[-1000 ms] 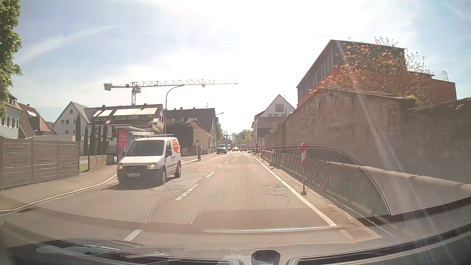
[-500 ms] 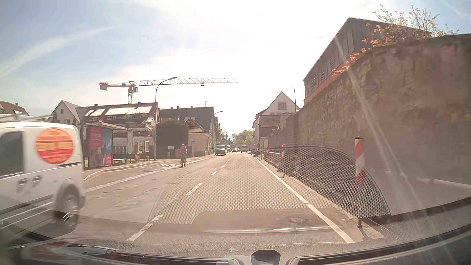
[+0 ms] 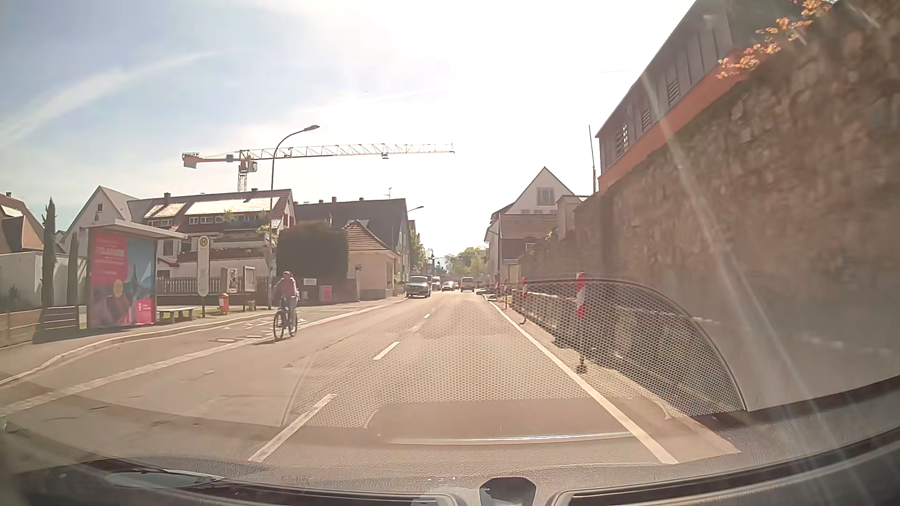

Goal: Follow the waypoints while adhering to traffic rules and regulations

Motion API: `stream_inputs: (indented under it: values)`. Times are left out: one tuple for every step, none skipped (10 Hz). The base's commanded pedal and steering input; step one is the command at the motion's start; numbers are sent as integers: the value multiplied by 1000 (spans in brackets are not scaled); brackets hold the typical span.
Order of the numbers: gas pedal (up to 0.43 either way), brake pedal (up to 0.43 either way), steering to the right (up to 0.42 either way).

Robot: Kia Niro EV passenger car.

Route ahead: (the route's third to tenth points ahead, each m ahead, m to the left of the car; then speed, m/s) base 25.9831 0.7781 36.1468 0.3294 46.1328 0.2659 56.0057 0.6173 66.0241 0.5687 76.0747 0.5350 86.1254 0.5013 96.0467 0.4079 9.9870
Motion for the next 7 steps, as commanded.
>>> stream_inputs:
  values:
    - [87,0,-1]
    - [87,0,-1]
    - [87,0,-1]
    - [87,0,-1]
    - [87,0,-1]
    - [87,0,-1]
    - [87,0,-1]
